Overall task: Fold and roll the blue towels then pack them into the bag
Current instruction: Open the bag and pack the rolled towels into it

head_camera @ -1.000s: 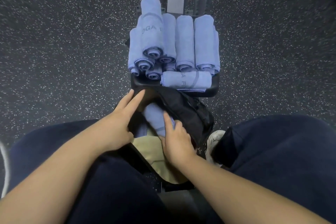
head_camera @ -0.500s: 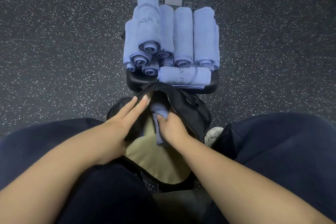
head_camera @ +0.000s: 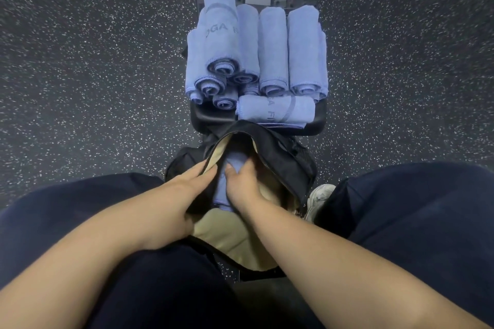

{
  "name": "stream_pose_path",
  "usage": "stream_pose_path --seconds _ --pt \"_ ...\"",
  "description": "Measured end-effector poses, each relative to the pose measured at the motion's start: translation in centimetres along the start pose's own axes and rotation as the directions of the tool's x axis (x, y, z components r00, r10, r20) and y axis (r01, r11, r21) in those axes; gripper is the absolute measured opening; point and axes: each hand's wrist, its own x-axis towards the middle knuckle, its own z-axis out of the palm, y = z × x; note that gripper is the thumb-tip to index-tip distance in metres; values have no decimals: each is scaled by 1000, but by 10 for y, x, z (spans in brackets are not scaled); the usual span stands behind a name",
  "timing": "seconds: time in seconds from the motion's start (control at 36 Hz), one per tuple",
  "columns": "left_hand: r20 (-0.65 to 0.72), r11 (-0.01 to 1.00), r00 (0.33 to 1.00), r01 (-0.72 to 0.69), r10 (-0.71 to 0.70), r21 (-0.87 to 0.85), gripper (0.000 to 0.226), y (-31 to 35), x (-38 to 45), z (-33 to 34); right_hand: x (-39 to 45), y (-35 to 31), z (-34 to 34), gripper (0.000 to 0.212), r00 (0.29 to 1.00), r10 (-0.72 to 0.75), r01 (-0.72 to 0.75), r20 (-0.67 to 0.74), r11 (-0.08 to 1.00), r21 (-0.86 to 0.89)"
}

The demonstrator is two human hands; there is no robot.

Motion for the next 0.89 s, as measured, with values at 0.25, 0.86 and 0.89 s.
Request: stream_pose_path --seconds 0.25,0.86,0.89 --pt "-286 978 952 51 -109 -203 110 3 -5 -5 -16 38 1 66 983 145 -118 115 969 -217" --pt "-311 979 939 94 -148 -182 112 -11 1 -3 -21 26 -20 65 962 113 101 247 695 -712" --pt "-318 979 936 95 -149 -178 112 -12 0 -4 -24 25 -30 62 960 119 116 253 654 -747"
